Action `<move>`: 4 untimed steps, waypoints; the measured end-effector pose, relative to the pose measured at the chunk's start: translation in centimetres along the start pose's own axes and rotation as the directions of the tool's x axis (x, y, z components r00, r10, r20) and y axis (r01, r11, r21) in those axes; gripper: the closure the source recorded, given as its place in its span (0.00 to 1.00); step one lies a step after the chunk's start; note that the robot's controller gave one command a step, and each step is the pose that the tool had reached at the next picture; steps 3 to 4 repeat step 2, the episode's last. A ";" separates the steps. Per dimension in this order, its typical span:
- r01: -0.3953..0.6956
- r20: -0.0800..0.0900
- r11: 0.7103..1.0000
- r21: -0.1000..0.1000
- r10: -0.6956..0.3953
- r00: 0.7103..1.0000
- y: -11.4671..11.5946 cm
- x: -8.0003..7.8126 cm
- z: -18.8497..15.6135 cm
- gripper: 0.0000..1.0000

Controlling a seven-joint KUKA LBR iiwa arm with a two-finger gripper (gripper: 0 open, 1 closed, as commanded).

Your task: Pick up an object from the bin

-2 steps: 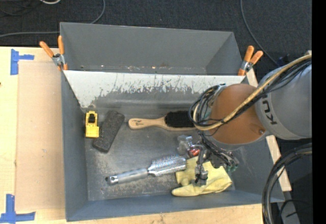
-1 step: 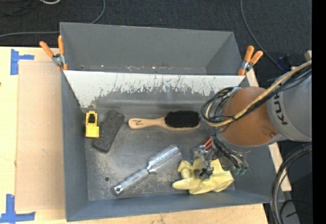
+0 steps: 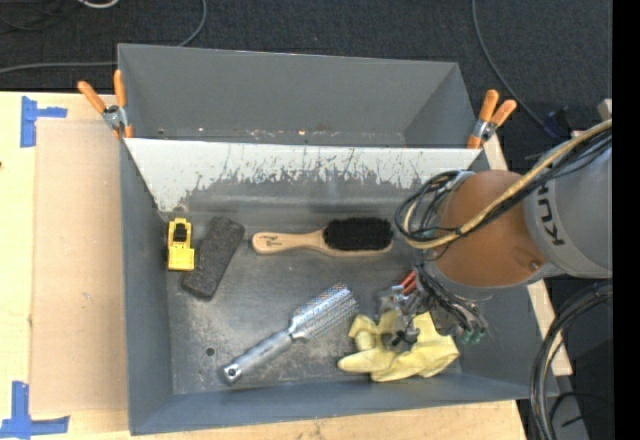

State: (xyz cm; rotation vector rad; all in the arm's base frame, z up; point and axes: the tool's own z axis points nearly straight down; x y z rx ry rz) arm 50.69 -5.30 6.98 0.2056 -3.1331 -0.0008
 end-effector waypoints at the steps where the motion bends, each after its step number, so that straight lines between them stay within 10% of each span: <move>1: -0.018 0.000 1.000 -0.001 0.018 1.000 0.5 0.0 -1.7 1.00; 2: -0.007 -0.005 1.000 -0.002 0.007 1.000 0.5 -1.5 -12.5 1.00; 4: -0.007 -0.005 1.000 -0.002 0.007 1.000 0.5 -1.5 -12.5 1.00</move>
Offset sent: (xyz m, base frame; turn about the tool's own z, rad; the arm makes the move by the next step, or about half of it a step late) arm 0.0257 0.0057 0.2036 -0.0020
